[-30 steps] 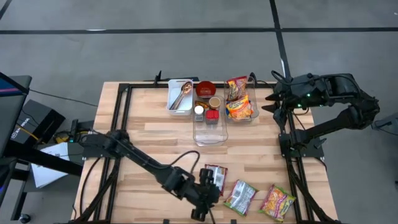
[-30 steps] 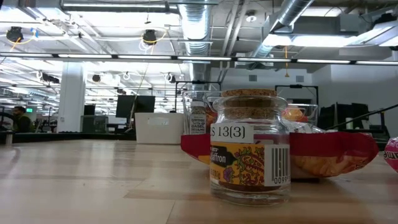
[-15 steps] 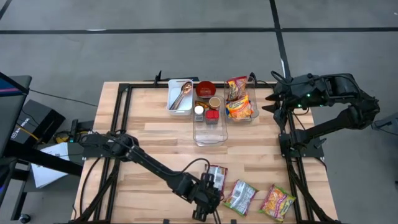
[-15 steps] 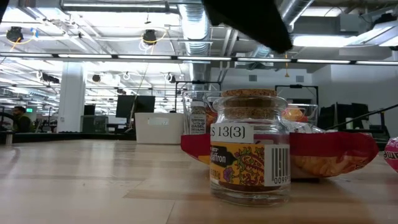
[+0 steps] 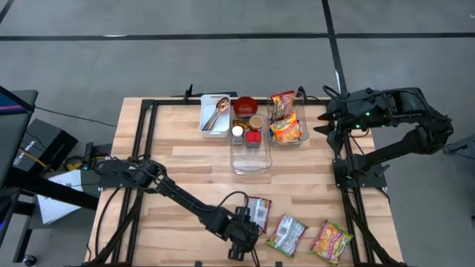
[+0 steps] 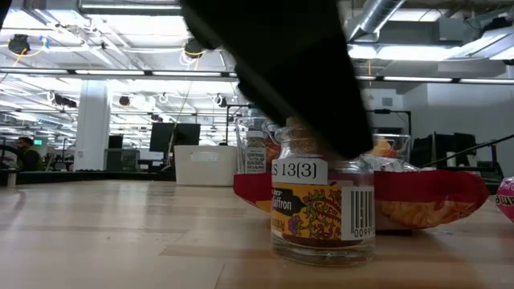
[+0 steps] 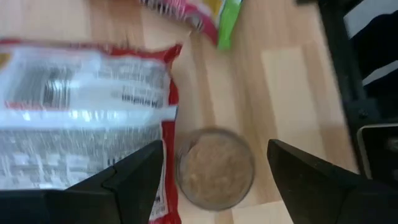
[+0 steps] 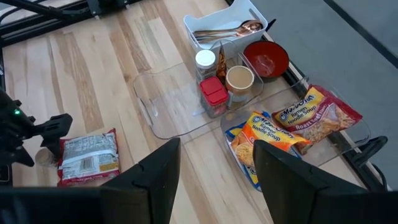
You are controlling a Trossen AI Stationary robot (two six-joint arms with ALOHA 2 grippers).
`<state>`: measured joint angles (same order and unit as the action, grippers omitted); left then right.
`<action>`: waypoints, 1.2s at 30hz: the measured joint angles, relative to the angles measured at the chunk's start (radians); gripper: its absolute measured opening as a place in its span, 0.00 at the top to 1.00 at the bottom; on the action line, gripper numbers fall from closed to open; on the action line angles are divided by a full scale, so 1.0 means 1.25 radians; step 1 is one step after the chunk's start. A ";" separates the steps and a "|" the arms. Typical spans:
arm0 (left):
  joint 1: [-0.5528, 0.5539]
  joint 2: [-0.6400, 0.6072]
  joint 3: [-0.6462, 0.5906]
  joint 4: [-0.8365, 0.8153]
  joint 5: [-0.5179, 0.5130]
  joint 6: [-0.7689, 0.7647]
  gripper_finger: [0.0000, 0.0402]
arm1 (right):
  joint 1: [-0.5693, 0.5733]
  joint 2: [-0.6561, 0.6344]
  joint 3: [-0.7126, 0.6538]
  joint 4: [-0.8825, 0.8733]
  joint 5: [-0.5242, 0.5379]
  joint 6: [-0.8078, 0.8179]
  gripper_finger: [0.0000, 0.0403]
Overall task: Pick & Place Food Item
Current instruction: Put the brown spice bottle into the left transparent bin
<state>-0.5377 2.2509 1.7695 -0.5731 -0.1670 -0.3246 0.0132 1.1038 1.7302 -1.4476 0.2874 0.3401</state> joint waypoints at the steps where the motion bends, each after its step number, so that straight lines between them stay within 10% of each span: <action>1: 0.000 0.000 -0.004 -0.001 0.000 -0.006 0.30 | 0.000 0.000 0.000 0.000 0.000 0.000 0.51; 19: 0.000 -0.002 -0.020 0.046 0.000 -0.068 0.58 | 0.000 0.000 0.000 0.000 -0.002 0.000 0.51; 36: 0.011 -0.057 -0.020 -0.001 -0.016 -0.147 0.58 | 0.000 0.000 0.000 0.000 -0.002 0.000 0.51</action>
<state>-0.5238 2.1796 1.7443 -0.5749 -0.1871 -0.5084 0.0132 1.1038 1.7302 -1.4475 0.2855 0.3405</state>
